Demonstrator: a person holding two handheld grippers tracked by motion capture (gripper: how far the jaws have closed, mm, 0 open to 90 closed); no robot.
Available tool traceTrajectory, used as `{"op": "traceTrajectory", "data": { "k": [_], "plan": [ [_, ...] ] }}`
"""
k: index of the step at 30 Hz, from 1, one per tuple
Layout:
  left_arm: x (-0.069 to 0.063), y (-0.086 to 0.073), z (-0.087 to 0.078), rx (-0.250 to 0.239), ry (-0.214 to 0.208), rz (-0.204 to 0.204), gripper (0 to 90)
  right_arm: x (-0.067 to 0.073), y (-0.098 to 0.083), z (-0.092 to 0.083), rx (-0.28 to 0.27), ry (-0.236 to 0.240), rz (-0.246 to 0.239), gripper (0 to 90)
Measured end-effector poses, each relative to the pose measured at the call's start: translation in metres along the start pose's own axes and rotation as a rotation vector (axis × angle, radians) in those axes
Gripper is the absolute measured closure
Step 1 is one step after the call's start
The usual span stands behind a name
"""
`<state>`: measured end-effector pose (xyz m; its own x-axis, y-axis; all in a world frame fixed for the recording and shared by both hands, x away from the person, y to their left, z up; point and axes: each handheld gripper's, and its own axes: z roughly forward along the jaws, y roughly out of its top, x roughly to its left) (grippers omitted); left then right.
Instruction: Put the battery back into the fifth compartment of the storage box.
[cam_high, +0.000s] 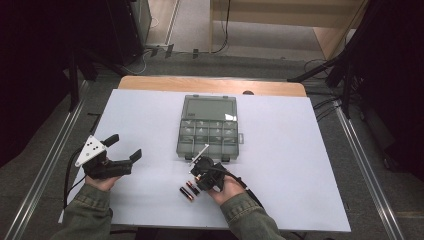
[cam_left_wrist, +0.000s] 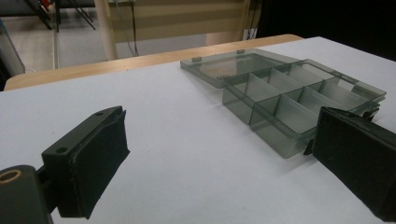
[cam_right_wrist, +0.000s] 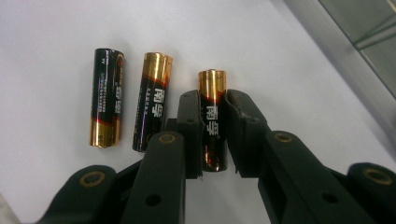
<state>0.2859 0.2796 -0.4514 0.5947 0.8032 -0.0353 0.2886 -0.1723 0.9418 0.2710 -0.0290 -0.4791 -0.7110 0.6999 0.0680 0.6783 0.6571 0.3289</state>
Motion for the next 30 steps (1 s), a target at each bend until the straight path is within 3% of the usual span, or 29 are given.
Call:
{"op": "traceTrajectory", "data": {
  "k": [4, 6, 19, 30],
  "plan": [
    [-0.0008, 0.0002, -0.0003, -0.001, 0.005, 0.002, 3.6, -0.0002, 0.0002, 0.0001, 0.0, 0.001, 0.014, 77.7],
    [-0.0016, 0.0003, -0.0005, -0.002, 0.003, 0.004, 3.7, 0.0009, 0.0002, -0.0001, 0.001, -0.003, 0.043, 77.8],
    [-0.0029, 0.0005, -0.0023, -0.009, 0.001, 0.007, 3.6, 0.0033, -0.0032, -0.0003, -0.029, -0.029, 0.082, 77.9],
    [-0.0024, 0.0006, -0.0023, -0.009, 0.003, 0.005, 3.7, -0.002, -0.0029, -0.0086, -0.065, -0.016, 0.123, 77.9]
  ]
}}
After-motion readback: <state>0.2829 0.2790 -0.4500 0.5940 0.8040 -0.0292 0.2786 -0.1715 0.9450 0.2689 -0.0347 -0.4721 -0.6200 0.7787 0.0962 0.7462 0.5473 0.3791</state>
